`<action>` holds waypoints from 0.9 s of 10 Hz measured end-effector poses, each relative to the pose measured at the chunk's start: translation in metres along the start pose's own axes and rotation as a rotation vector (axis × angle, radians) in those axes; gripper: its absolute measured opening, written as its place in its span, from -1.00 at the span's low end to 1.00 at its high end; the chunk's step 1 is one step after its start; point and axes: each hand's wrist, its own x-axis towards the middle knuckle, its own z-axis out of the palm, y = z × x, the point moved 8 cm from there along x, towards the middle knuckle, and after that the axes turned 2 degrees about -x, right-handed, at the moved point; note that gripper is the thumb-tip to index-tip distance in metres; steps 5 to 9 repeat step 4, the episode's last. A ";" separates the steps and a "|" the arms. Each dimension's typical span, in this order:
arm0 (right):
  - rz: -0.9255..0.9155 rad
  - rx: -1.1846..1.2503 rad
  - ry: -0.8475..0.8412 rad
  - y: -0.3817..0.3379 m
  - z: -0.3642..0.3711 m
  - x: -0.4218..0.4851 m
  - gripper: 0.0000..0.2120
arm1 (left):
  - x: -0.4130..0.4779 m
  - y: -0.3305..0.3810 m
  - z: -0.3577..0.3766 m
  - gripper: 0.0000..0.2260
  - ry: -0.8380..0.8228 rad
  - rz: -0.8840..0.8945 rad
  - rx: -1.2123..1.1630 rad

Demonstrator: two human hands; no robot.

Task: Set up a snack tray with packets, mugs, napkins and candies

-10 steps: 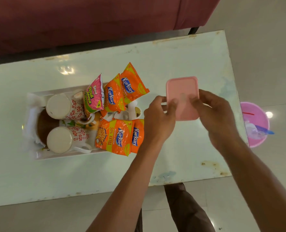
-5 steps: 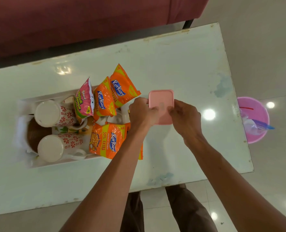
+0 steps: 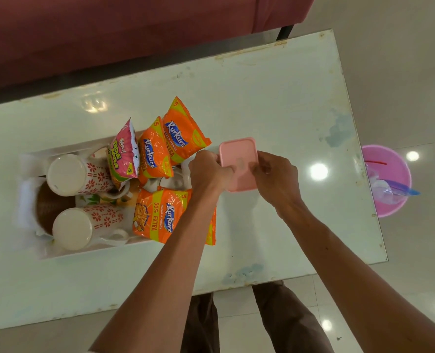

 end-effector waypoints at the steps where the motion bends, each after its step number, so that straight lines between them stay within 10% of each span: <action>1: 0.023 0.036 -0.021 0.004 0.000 -0.001 -0.72 | -0.002 0.001 -0.004 -0.61 0.001 0.015 -0.006; 9: -0.192 -0.122 0.088 -0.025 -0.015 -0.043 -0.52 | -0.061 -0.001 -0.049 -0.60 -0.033 0.141 -0.150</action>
